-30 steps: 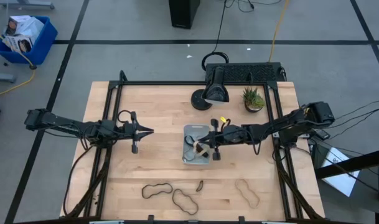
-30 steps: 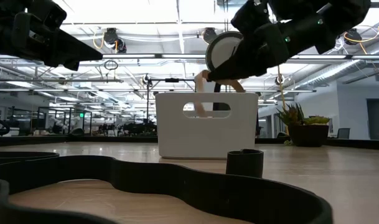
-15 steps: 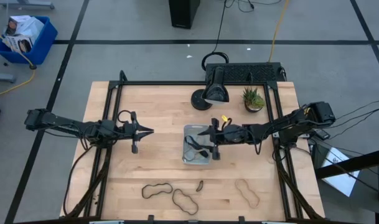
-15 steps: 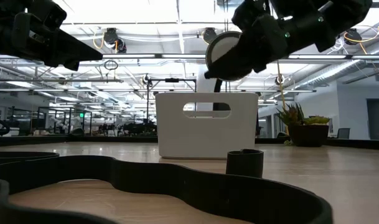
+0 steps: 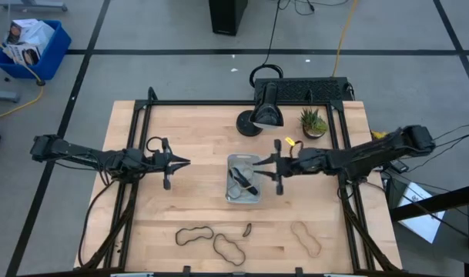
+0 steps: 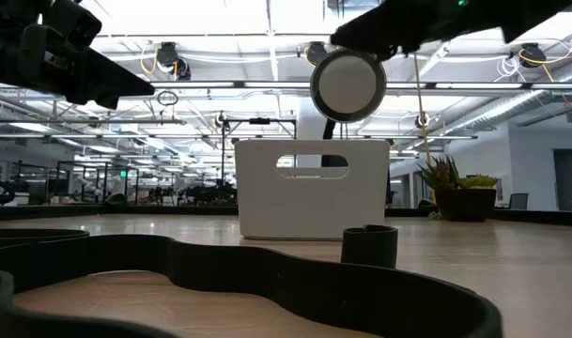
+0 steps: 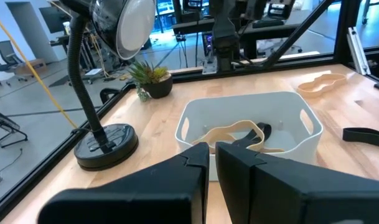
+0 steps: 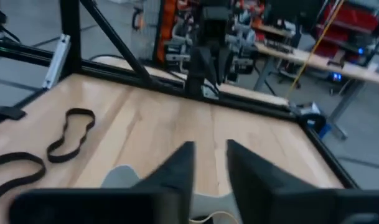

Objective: Pick and place rubber bands into bin
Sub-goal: Put the left black rubber band into the gray bin

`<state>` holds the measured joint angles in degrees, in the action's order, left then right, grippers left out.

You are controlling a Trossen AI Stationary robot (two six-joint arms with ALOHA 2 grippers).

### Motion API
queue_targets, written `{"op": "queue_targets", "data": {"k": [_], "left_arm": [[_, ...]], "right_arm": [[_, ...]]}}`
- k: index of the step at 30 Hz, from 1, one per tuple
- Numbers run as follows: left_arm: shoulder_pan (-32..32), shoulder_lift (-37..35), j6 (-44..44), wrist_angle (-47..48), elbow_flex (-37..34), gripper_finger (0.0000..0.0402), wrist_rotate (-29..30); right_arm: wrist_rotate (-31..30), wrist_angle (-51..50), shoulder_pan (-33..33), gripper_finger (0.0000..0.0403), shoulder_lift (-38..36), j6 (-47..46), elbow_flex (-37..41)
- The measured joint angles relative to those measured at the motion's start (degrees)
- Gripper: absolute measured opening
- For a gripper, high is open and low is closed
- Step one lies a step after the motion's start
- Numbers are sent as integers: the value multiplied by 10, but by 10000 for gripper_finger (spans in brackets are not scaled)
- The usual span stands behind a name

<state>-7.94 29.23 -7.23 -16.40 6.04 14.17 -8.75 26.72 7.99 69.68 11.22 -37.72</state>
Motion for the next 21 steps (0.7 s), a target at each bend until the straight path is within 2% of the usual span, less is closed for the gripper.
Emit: {"op": "queue_targets", "data": {"k": [3, 12, 21], "left_arm": [[0, 0, 0, 0, 0, 37, 0], [0, 0, 1, -1, 0, 37, 0], [0, 0, 1, -1, 0, 37, 14]], "right_arm": [[-1, 1, 0, 14, -46, 4, 30], [-6, 95, 11, 3, -183, -24, 169], [-33, 210, 11, 1, -273, -43, 312]]}}
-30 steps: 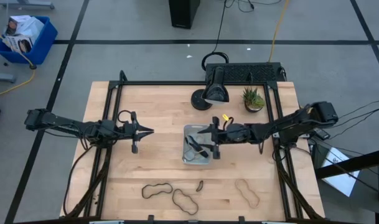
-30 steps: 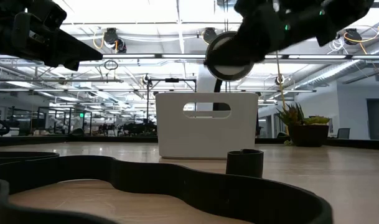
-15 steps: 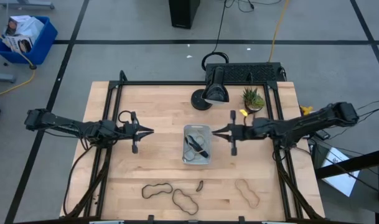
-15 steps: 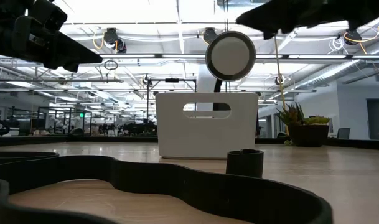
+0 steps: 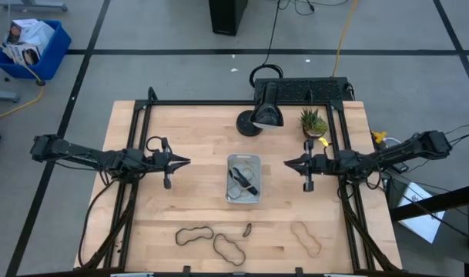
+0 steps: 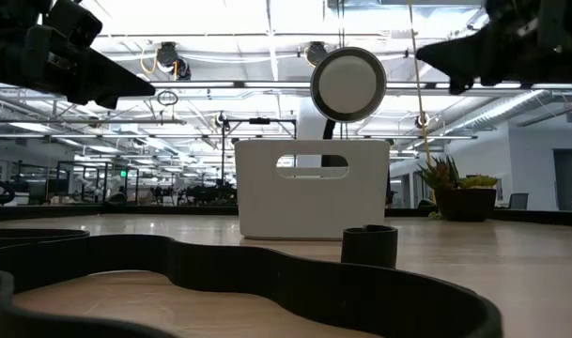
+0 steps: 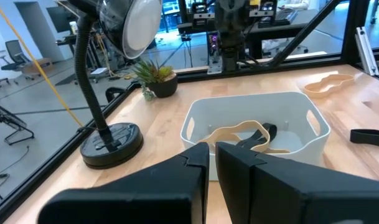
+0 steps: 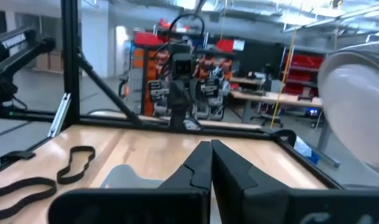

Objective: Pick and place rubber bands into bin
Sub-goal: Put the left black rubber band into the gray bin

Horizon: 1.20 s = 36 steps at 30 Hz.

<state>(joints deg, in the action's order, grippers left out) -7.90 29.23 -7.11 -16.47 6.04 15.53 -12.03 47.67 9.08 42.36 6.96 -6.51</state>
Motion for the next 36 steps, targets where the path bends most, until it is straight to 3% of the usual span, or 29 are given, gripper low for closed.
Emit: {"op": "queue_targets", "data": {"k": [7, 20, 25, 30, 36], "left_arm": [[0, 0, 1, 0, 0, 37, 0], [0, 0, 1, 17, 0, 37, 1], [0, 0, 72, 29, 0, 37, 1], [-2, 4, 137, 58, 0, 37, 1], [-45, 67, 248, -14, 0, 33, 13]], "right_arm": [[-34, 14, 0, 0, -58, 18, 36], [-6, -82, 0, 0, -156, 27, 38], [47, -96, 0, 0, -158, 23, 38], [48, -108, 0, 0, -157, 30, 38], [47, -128, 0, 0, -157, 46, 39]]}}
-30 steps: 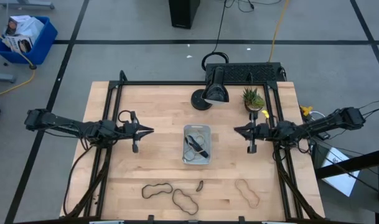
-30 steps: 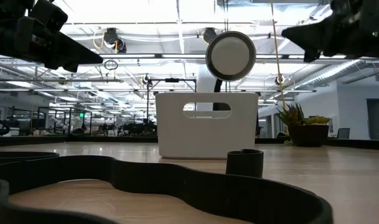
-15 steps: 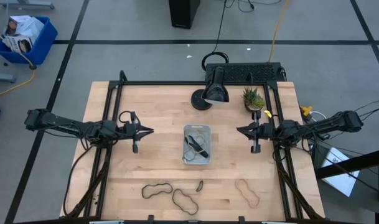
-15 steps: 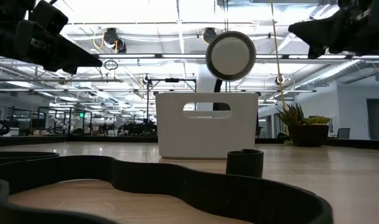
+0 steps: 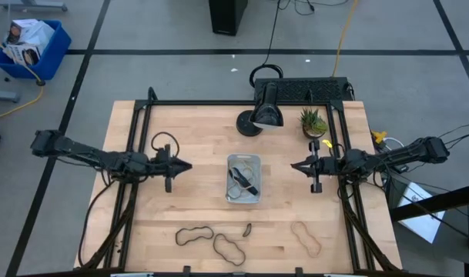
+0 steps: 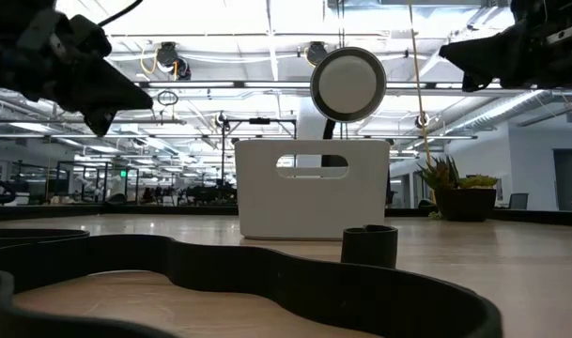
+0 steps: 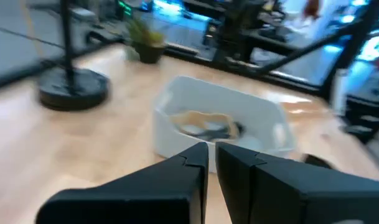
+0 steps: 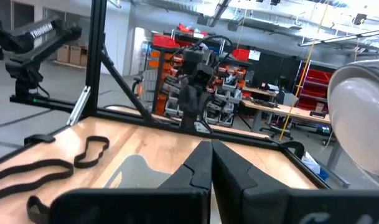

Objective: Pick and place rubber bands into bin
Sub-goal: Put the left black rubber band into the gray bin

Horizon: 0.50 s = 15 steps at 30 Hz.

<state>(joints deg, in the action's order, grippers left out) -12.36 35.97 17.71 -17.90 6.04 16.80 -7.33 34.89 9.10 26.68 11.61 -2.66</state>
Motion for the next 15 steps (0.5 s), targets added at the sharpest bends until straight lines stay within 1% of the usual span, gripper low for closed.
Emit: {"op": "queue_targets", "data": {"k": [1, 3, 5, 7, 11, 15], "left_arm": [[-16, 21, 17, -14, 2, 27, 2], [-56, 68, 49, -21, 18, 10, 25], [-98, 118, 64, -13, 50, 6, 55], [-140, 178, 61, 2, 99, 6, 81], [-209, 293, 59, 107, 214, 5, 90], [-256, 393, 123, 238, 326, 10, 93]], "right_arm": [[0, -2, 0, 0, 0, 0, 0], [0, -5, 0, 0, 0, 0, 0], [0, -5, 0, 0, 0, 0, 0], [0, -5, 0, 0, 0, 0, 0], [-1, 3, 0, 0, 0, -3, 0], [-2, 13, 0, 0, 0, -4, 0]]}}
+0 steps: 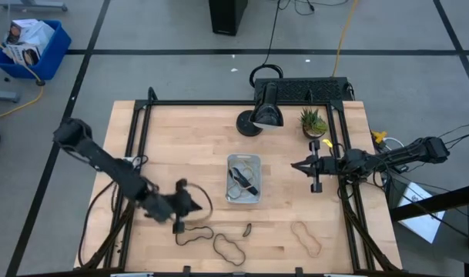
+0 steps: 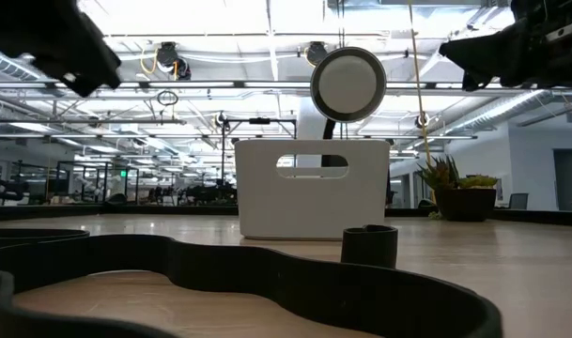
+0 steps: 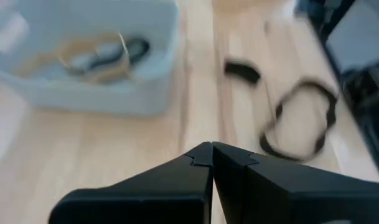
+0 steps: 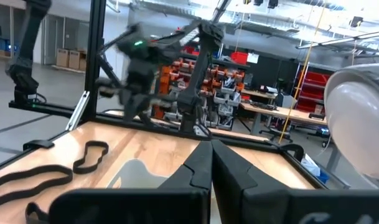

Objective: Pick and place rubber bands into bin
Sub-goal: Put the left black rubber band into the gray bin

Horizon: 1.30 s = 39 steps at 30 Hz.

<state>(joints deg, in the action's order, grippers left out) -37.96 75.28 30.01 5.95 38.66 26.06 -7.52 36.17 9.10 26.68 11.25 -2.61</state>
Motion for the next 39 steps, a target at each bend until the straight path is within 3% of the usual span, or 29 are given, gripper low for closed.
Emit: {"op": "queue_targets", "data": {"k": [6, 11, 22, 27, 33, 39], "left_arm": [[-37, 100, 116, 139, 99, 12, -7], [-50, 142, 158, 151, 116, 37, -42], [-54, 181, 231, 145, 116, 207, -93], [-58, 204, 248, 136, 116, 254, -111], [-59, 241, 248, 138, 117, 250, -108], [-59, 256, 213, 141, 118, 212, -102]], "right_arm": [[-1, 19, 0, 0, 0, 4, 0], [-1, 24, 0, 0, 0, 6, 0], [-1, 21, 0, 0, 0, 5, 0], [-1, 17, 0, 0, 0, -4, 0], [-1, 13, 0, 0, 1, -13, 0], [-1, 13, 0, 0, 1, -14, 0]]}}
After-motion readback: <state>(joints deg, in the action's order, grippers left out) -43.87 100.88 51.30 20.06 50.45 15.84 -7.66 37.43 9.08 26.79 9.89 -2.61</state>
